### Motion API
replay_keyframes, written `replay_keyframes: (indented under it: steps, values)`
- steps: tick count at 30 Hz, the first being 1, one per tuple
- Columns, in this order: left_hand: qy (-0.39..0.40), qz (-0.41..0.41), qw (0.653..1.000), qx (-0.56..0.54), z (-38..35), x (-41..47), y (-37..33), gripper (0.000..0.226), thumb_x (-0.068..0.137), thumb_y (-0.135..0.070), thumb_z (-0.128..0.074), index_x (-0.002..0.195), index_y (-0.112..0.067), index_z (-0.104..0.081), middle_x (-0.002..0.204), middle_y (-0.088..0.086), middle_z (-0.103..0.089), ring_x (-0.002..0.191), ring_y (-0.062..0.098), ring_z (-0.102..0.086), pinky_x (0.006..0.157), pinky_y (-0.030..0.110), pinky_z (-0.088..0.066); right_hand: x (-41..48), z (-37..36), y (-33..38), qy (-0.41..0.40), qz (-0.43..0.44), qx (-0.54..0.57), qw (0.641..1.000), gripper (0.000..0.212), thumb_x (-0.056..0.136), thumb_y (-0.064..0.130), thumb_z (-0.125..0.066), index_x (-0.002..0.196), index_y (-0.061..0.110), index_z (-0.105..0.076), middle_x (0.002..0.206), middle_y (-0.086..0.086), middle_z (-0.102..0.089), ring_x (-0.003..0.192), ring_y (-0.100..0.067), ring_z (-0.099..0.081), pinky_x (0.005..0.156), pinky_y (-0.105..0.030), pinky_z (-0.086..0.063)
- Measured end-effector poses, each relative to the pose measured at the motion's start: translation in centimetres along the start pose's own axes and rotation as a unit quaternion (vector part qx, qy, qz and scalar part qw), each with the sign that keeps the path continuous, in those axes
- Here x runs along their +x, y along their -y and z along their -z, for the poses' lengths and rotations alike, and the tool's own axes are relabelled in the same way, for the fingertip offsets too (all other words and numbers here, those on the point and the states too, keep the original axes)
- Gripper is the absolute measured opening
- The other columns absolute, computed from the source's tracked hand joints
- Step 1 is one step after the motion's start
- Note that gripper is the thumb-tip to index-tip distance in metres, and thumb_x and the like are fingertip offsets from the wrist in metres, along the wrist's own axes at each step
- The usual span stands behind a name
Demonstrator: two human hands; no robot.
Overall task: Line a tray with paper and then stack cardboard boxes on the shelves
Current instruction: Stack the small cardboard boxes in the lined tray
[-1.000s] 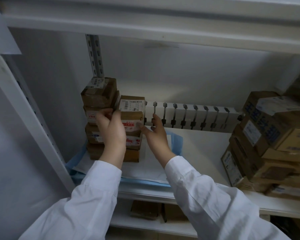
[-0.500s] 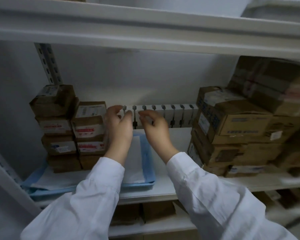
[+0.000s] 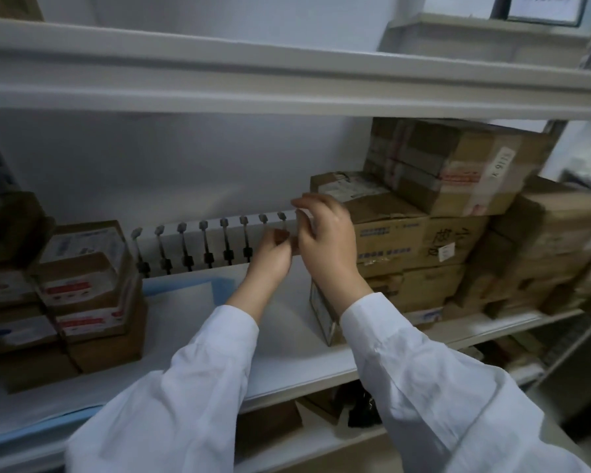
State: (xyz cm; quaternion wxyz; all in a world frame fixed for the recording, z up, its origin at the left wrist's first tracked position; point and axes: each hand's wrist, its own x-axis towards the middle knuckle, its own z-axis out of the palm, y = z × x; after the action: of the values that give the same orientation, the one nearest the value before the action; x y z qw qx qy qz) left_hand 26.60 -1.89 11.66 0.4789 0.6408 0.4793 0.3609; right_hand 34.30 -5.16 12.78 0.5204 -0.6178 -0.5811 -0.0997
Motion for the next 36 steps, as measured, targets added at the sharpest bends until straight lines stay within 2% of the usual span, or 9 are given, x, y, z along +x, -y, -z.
replay_keyframes:
  steps: [3, 7, 12, 18, 21, 25, 27, 33, 36]
  values:
    - [0.039, 0.056, 0.994, -0.09, -2.1, -0.3, -1.1, 0.028, 0.094, -0.028, -0.043, 0.112, -0.011, -0.056, 0.106, 0.009, -0.064, 0.099, 0.023, -0.06, 0.084, 0.038, -0.05, 0.2, 1.2, -1.4, -0.017, 0.006, -0.031, 0.999, 0.023, 0.084, 0.007, -0.055, 0.1, 0.009, -0.072, 0.107, -0.012, -0.068, 0.103, -0.032, -0.06, 0.086, -0.04, -0.047]
    - [0.083, 0.112, 0.975, -0.172, -4.2, -0.5, -2.4, 0.029, 0.095, -0.039, -0.041, 0.097, -0.018, -0.06, 0.089, 0.002, -0.066, 0.087, 0.018, -0.06, 0.083, 0.037, -0.05, 0.3, 2.5, -2.5, -0.048, 0.018, -0.066, 0.997, 0.021, 0.081, 0.011, -0.058, 0.096, 0.015, -0.072, 0.1, -0.006, -0.069, 0.094, -0.029, -0.062, 0.083, -0.038, -0.045]
    - [0.118, 0.135, 0.962, -0.206, -5.7, -1.0, -4.0, 0.032, 0.094, -0.045, -0.043, 0.087, -0.02, -0.061, 0.081, 0.001, -0.064, 0.075, 0.015, -0.06, 0.058, 0.027, -0.05, 0.5, 4.3, -4.2, -0.031, -0.02, -0.085, 0.996, 0.024, 0.085, 0.021, -0.053, 0.1, 0.017, -0.07, 0.103, -0.004, -0.068, 0.1, -0.028, -0.059, 0.091, -0.04, -0.039]
    - [0.084, 0.128, 0.966, -0.208, -6.5, -1.2, -4.6, 0.025, 0.093, -0.043, -0.048, 0.087, -0.021, -0.06, 0.086, 0.002, -0.063, 0.082, 0.016, -0.058, 0.063, 0.029, -0.048, 0.1, 5.1, -5.1, -0.034, -0.005, -0.05, 0.998, 0.03, 0.085, 0.025, -0.045, 0.097, 0.015, -0.07, 0.101, -0.005, -0.067, 0.097, -0.027, -0.059, 0.09, -0.035, -0.037]
    - [0.071, 0.134, 0.964, -0.219, -6.5, -1.3, -4.6, 0.023, 0.091, -0.041, -0.053, 0.087, -0.019, -0.061, 0.084, 0.002, -0.063, 0.079, 0.017, -0.059, 0.061, 0.03, -0.05, -0.1, 5.2, -5.5, -0.056, -0.014, -0.074, 0.996, 0.027, 0.083, 0.023, -0.051, 0.101, 0.015, -0.069, 0.108, -0.005, -0.065, 0.106, -0.028, -0.057, 0.101, -0.043, -0.035]
    - [0.048, 0.141, 0.957, -0.247, -6.3, -1.2, -4.5, 0.019, 0.09, -0.036, -0.057, 0.082, -0.019, -0.059, 0.081, 0.005, -0.062, 0.078, 0.02, -0.058, 0.082, 0.038, -0.05, -0.2, 5.5, -6.0, -0.037, -0.114, -0.117, 0.986, 0.039, 0.089, 0.032, -0.052, 0.125, 0.019, -0.055, 0.137, -0.005, -0.048, 0.134, -0.026, -0.033, 0.115, -0.044, -0.008]
    - [0.039, 0.143, 0.954, -0.261, -6.2, -1.3, -4.3, 0.015, 0.089, -0.033, -0.06, 0.082, -0.02, -0.058, 0.083, 0.006, -0.062, 0.078, 0.02, -0.058, 0.082, 0.038, -0.049, -0.1, 5.7, -6.1, -0.027, -0.158, -0.103, 0.982, 0.043, 0.091, 0.034, -0.051, 0.131, 0.017, -0.048, 0.143, -0.006, -0.04, 0.138, -0.025, -0.025, 0.116, -0.045, -0.004]
    - [-0.003, 0.168, 0.923, -0.345, -5.8, -1.0, -3.4, 0.017, 0.083, -0.032, -0.066, 0.085, -0.019, -0.054, 0.087, 0.008, -0.062, 0.084, 0.022, -0.059, 0.071, 0.036, -0.047, 0.1, 5.7, -5.9, -0.043, -0.136, -0.035, 0.989, 0.044, 0.091, 0.031, -0.053, 0.132, 0.015, -0.046, 0.144, -0.007, -0.037, 0.138, -0.023, -0.025, 0.116, -0.04, -0.016]
    - [-0.031, 0.169, 0.904, -0.391, -5.1, -0.9, -2.9, 0.019, 0.082, -0.029, -0.067, 0.086, -0.018, -0.053, 0.092, 0.01, -0.061, 0.094, 0.025, -0.057, 0.078, 0.038, -0.046, 0.2, 6.0, -5.8, -0.059, -0.137, 0.051, 0.987, 0.045, 0.092, 0.029, -0.054, 0.133, 0.015, -0.043, 0.144, -0.006, -0.034, 0.137, -0.021, -0.024, 0.114, -0.039, -0.025]
